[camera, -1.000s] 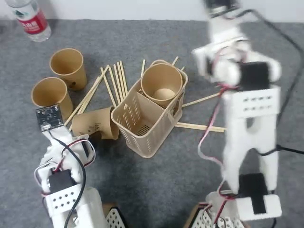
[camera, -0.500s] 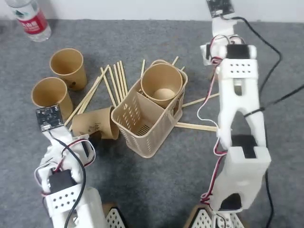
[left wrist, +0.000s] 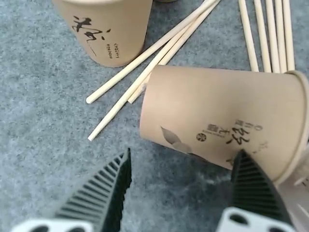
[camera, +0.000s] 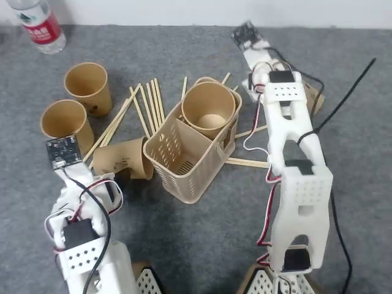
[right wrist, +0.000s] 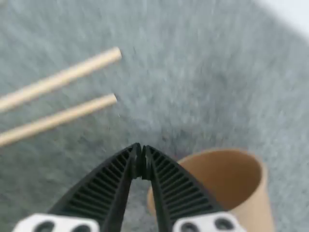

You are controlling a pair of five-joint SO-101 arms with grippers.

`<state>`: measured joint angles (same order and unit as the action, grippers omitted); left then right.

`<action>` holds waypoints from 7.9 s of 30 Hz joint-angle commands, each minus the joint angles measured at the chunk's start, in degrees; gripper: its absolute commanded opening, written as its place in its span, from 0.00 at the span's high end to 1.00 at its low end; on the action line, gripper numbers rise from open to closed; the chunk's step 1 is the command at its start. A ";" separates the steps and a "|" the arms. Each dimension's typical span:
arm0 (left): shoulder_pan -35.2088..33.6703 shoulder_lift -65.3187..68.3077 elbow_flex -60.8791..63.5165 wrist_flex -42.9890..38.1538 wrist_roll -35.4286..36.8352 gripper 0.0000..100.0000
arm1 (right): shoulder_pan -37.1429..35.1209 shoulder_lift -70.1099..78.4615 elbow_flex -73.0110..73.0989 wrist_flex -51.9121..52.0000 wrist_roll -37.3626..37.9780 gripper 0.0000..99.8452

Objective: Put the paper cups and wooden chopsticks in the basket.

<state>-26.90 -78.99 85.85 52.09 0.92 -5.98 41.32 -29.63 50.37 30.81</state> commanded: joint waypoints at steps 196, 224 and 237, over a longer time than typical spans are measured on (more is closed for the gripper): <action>0.26 -0.53 0.48 -1.32 0.18 0.68 | 20.35 0.04 -66.64 48.13 5.71 0.99; 0.26 -0.53 0.57 -1.32 0.18 0.68 | 17.36 -2.68 -66.64 52.26 4.66 0.99; 0.26 -0.53 0.57 -1.32 0.18 0.68 | 14.81 -3.74 -66.37 52.70 1.85 0.99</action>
<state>-26.90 -78.99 86.64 51.91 0.92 9.85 42.37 -93.63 100.66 33.27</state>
